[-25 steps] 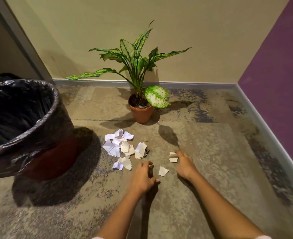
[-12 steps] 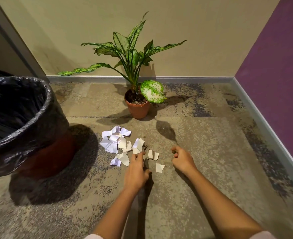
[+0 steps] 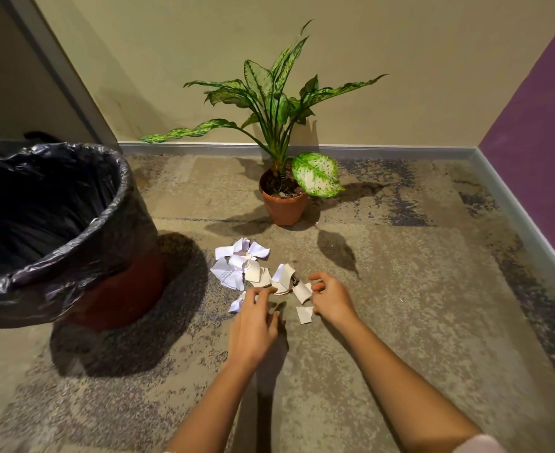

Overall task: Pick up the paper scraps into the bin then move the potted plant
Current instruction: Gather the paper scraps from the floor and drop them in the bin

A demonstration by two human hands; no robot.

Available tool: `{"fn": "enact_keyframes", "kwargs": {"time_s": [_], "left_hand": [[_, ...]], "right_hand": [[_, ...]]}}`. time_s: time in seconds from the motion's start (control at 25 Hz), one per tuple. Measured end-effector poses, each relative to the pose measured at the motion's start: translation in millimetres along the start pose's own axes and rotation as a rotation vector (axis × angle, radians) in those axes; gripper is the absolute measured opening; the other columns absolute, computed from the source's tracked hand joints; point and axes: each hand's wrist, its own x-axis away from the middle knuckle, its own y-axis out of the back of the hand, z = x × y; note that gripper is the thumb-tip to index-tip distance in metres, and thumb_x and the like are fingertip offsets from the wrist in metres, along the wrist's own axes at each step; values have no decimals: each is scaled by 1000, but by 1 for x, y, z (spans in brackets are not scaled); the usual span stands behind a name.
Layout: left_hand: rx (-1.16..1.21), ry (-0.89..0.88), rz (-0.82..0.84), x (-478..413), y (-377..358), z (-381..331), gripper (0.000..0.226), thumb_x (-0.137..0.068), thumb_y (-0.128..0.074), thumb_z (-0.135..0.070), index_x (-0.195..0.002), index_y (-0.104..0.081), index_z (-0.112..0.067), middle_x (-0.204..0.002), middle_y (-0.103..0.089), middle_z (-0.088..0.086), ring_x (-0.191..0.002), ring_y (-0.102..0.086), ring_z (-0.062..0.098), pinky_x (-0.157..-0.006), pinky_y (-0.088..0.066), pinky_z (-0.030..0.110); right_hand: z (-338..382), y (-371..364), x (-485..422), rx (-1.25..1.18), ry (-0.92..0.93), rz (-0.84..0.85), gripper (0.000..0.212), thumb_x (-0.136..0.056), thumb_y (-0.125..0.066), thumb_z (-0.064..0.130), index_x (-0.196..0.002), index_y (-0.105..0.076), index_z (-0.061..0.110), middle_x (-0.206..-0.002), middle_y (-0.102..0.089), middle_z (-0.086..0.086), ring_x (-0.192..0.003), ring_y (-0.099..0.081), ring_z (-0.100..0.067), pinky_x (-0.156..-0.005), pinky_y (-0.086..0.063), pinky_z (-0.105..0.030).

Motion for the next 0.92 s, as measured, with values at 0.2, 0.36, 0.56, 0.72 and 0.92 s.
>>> {"fn": "enact_keyframes", "kwargs": {"time_s": [0.2,0.36,0.56,0.72,0.92], "left_hand": [[-81,-69,-99,-18,-14,-10,33,-91,-56,-31,-123,-52,-27,-120,-52,-5,-104,-55,17,-84,-45,32],[-104,-59,-128,-40,-31,-26,30,-91,-54,-32,-120,-53,-26,-121,-51,-2,-108,-51,20,-91,-42,36],[-48,-35,-205,-60,-39,-31,33,-91,-54,-31,-124,-52,-30,-121,-50,-5,-108,-49,17,-92,-39,35],[-11,-22,-228,-71,-43,-25,30,-93,-53,-30,-122,-54,-29,-120,-50,-6,-105,-49,17,-90,-37,35],[43,6,-238,-76,-51,-25,27,-93,-55,-29,-120,-56,-29,-116,-51,-7,-103,-50,16,-84,-33,31]], "right_hand": [[-5,43,-36,119,-40,-221,24,-91,-53,13,-106,-70,22,-95,-71,-7,-86,-65,-27,-74,-51,-31],[-10,60,-73,185,-40,-271,18,-86,-66,22,-102,-73,21,-96,-72,-7,-84,-64,-27,-76,-54,-35],[-5,52,-109,99,-52,-296,13,-83,-65,23,-92,-67,14,-93,-67,-11,-81,-59,-26,-72,-50,-34],[-8,45,-127,-41,-40,-303,11,-80,-68,22,-90,-67,16,-96,-69,-15,-91,-64,-33,-83,-53,-46],[-36,42,-158,133,54,-158,37,-80,-63,33,-113,-61,17,-113,-64,-8,-101,-62,-26,-85,-52,-34]]}}
